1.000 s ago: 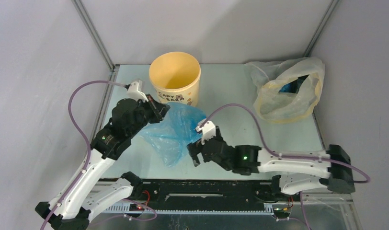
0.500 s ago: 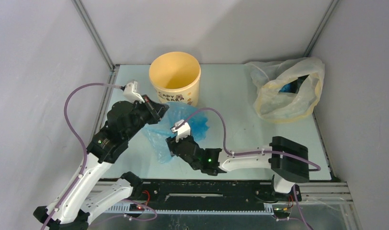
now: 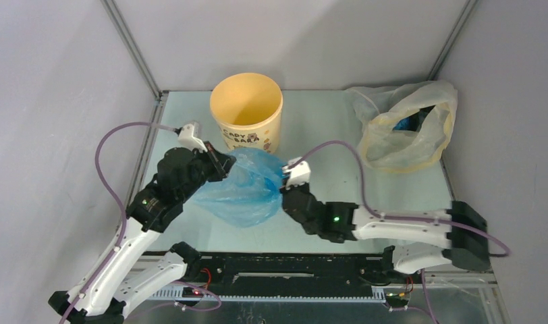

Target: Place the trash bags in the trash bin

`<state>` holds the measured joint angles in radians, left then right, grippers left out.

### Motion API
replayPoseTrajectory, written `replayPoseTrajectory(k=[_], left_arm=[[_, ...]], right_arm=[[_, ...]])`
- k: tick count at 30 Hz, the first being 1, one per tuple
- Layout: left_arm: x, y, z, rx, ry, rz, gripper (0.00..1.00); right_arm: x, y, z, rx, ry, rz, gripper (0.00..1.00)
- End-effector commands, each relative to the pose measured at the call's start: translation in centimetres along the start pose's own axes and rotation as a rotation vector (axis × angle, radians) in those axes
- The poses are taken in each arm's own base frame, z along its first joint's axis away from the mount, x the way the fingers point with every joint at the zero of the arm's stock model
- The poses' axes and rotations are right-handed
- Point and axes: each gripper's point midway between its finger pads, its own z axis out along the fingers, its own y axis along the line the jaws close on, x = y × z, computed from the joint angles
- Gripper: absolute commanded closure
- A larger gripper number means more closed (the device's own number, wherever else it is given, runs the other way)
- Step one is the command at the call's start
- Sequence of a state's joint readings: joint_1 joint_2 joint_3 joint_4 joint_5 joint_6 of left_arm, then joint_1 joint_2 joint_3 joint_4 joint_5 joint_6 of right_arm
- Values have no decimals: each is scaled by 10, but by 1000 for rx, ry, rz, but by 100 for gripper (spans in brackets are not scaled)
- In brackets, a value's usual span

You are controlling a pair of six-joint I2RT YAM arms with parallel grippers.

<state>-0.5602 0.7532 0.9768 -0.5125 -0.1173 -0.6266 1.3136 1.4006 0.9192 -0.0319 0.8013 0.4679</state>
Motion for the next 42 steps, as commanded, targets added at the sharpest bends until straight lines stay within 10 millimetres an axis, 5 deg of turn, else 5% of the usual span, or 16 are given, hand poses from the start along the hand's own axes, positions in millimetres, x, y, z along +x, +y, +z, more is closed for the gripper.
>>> replayPoseTrajectory(k=[1, 8, 15, 24, 33, 42], left_arm=[[21, 16, -1, -23, 52, 62, 99], [39, 5, -11, 83, 127, 125, 84], [20, -26, -34, 221, 102, 251, 27], [35, -78, -20, 343, 36, 658, 1], [60, -112, 19, 406, -10, 1027, 0], [121, -133, 55, 566, 143, 1174, 5]], right_arm=[[7, -65, -28, 103, 57, 13, 100], [-23, -92, -66, -90, 58, 26, 100], [-36, -88, -95, -296, 79, -44, 100], [-33, -89, -101, -343, 121, -31, 100], [-30, -83, -110, -399, 141, -23, 100], [-29, -83, -116, -416, 153, -15, 100]])
